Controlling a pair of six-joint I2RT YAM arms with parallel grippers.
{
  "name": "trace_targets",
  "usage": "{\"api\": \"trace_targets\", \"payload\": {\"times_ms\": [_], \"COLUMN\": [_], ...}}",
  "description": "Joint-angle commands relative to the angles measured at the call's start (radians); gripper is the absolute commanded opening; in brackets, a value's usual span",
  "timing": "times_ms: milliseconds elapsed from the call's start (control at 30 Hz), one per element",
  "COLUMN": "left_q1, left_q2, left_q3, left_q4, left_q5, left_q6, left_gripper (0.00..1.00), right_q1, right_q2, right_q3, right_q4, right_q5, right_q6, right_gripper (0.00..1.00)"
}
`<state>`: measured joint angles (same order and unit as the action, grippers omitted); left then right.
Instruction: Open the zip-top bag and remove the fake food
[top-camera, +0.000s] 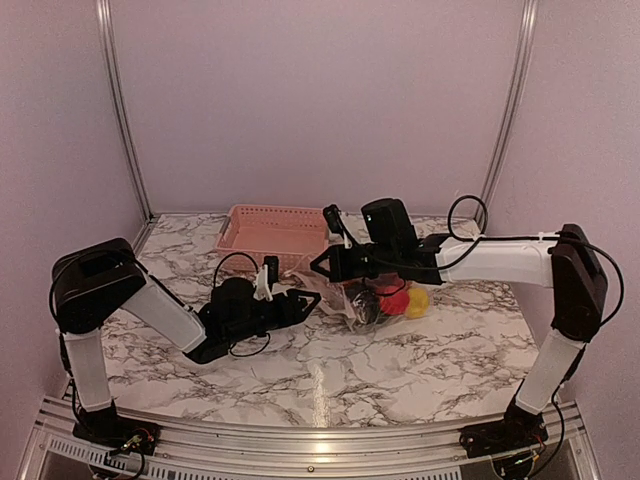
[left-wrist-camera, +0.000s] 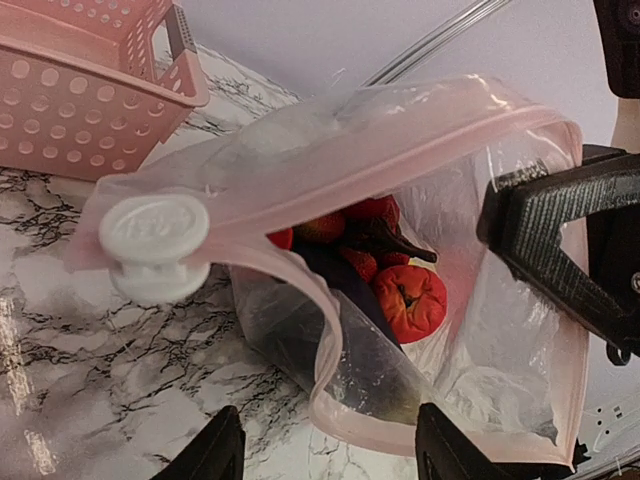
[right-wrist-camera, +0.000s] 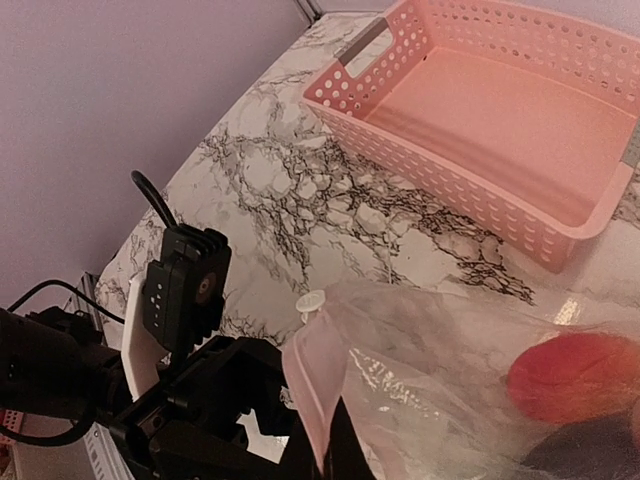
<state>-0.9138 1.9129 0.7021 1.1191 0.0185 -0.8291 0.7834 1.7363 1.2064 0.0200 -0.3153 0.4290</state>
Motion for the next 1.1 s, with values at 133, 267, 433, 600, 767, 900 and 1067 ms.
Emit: {"api": "trace_targets", "payload": {"times_ms": [133,267,433,600,767,900,1067], "left_q1": [-0.015,-0.014,0.000,0.005,0.009,0.009,0.013], "left_q2": [0.136,0.147,0.094,0.016,-0.032,-0.047,-0.029], "left_q3": [0.124,0.123,0.050,-0.017,-0.013,-0.005,-0.004], "left_q4": [0.116,0.081,0.007,-0.153,-0.418,-0.479,-0.475], "left_q5": [0.057,0.047,0.011,-0.058,-0.144,-0.151,-0.121], "left_q6": [-0.079,-0.101,-0.129,-0.115,-0.104,-0.081,-0.086], "left_gripper": [0.49,0.26,0.00,0.00,0.00,0.00,0.00], "right_q1": [0.007,0.007,0.006,0.006,0.006,0.007,0.030], "right_q2": [-0.029,-0.030,-0.030,-0.035,-0.023,0.017,0.106], "right_q3": [-0.015,-0.010,-0.007,-0.034,-0.075,-0.133,-0.143], "right_q4": [0.054,0.051,0.028,0.005,0.011,0.082,0.207], "right_q5": [-0.022,-0.023,-0.006,0.025,0.034,0.000,-0.094], "right_q6": [0.011,0.002,-0.020,-0.049,-0.057,-0.022,0.037], "right_gripper": [0.00,0.00,0.00,0.00,0.00,0.00,0.00]}}
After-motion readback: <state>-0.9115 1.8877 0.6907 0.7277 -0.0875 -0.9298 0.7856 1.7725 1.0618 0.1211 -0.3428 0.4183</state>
